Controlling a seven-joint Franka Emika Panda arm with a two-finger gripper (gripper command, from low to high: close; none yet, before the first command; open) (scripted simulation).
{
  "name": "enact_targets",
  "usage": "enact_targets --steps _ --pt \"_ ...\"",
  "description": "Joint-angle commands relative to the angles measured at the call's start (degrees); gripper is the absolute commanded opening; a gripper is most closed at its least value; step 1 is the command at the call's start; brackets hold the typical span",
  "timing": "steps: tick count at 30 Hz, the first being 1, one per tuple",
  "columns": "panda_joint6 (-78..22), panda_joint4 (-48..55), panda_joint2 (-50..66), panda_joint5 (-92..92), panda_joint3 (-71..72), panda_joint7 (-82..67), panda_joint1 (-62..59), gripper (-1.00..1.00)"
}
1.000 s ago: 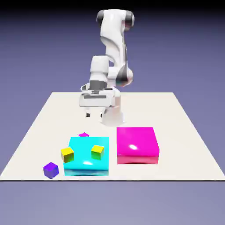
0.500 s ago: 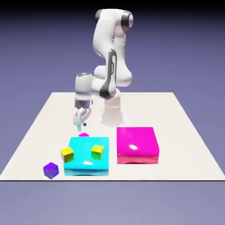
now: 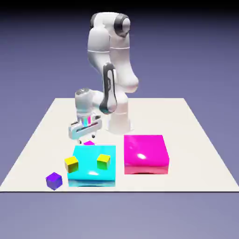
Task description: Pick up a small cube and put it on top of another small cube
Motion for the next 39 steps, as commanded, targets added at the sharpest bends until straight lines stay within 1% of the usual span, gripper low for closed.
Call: enact_targets --steps 1,8,9,10,25,27,29,31,39 --pt "1.21 0.25 1.44 -2.49 -0.28 1.7 -0.45 0.0" --pt "9.55 1.94 11.32 -19.64 -2.22 13.4 -3.64 0.0" --pt "9.55 1.94 11.32 -19.64 -2.23 13.4 -3.65 -1.0" --pt "9.55 1.94 11.32 -19.64 -2.23 13.4 -3.65 -1.0" --pt "-8.61 -1.75 -10.2 17.71 2.01 -12.08 3.32 -1.0" --pt "-9.68 -1.97 -11.48 19.91 2.26 -13.59 3.74 -1.0" --pt "-8.45 0.78 -10.42 22.14 0.08 -16.38 7.51 -1.0" --pt "-9.71 4.93 -8.64 23.17 -2.09 -18.46 6.61 -1.0" --pt "-23.06 21.54 -3.58 11.2 11.89 -7.31 -3.32 -1.0"
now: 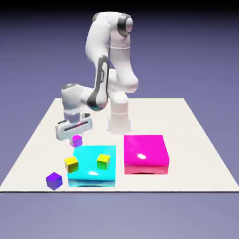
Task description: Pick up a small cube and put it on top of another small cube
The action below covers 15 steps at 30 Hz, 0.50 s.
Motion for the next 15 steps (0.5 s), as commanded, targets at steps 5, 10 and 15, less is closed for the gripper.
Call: enact_targets --steps 5,10,15 --pt "-8.91 10.38 3.31 -7.83 10.07 6.82 -5.28 -1.0" --pt "-17.18 20.76 6.7 -14.52 17.73 12.55 -11.52 -1.0" --pt "-16.2 23.99 12.17 -20.92 18.54 17.36 -11.93 -1.0"
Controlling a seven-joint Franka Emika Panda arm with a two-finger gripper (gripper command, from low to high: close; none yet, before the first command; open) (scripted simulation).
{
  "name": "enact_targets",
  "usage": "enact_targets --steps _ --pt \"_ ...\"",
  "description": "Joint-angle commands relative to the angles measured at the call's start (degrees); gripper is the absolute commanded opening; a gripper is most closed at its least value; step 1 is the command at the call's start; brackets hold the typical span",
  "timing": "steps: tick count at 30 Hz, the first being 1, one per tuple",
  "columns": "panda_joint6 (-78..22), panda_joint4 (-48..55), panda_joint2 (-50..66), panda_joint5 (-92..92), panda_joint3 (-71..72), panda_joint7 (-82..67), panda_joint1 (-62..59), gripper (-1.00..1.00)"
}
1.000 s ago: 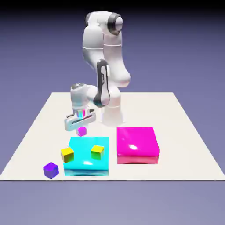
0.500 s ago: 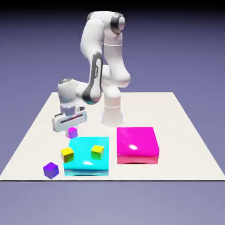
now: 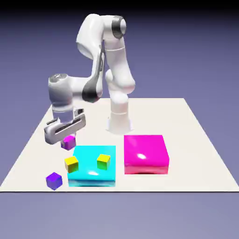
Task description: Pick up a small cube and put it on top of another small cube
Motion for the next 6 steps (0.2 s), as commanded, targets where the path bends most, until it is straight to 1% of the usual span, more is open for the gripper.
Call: enact_targets --steps 1,3,4,5,6 --pt "2.04 -0.41 2.08 -1.86 -1.08 1.27 1.01 -1.0" --pt "4.66 -0.91 4.66 -4.21 -2.43 2.87 2.26 -1.0" --pt "4.66 -0.91 4.66 -4.22 -2.43 2.87 2.26 1.0" --pt "4.66 -0.91 4.66 -4.22 -2.43 2.87 2.26 1.0" --pt "2.56 -0.51 2.59 -2.32 -1.35 1.58 1.25 1.0"
